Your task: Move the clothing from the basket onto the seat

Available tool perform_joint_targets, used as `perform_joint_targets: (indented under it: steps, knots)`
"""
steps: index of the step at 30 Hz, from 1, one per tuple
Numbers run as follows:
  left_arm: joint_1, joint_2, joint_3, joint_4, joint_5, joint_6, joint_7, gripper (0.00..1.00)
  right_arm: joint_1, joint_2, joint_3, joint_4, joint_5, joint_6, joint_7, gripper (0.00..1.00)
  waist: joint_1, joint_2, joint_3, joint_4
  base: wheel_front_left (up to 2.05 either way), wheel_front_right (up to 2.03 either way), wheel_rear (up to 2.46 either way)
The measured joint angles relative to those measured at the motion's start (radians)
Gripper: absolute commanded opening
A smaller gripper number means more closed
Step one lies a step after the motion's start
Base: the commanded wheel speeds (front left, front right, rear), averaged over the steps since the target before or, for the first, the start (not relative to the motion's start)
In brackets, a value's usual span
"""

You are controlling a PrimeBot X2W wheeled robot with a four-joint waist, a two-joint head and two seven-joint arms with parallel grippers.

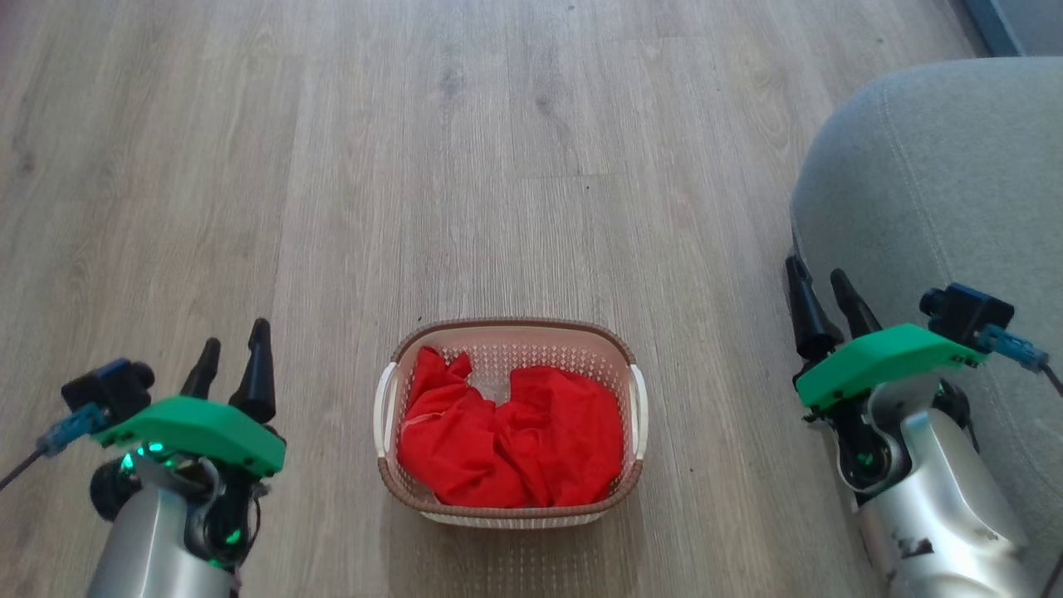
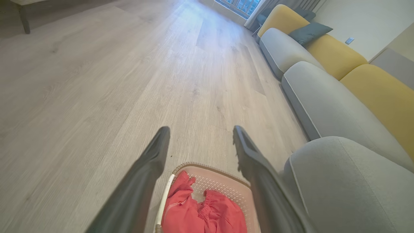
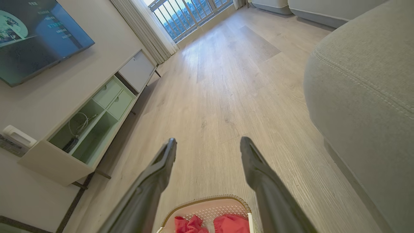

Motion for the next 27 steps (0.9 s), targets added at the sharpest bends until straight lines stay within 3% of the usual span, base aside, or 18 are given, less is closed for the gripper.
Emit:
perform_joint_targets:
  steps: [27]
  knots:
    - [-0.093, 0.015, 0.000, 0.034, 0.311, 0.025, -0.075, 1.00, -0.135, -0.013, 0.017, 0.062, -0.339, 0.000, -0.080, 1.00, 0.0000, 0.0000, 0.030, -0.005, 0.00, 0.00, 0.00]
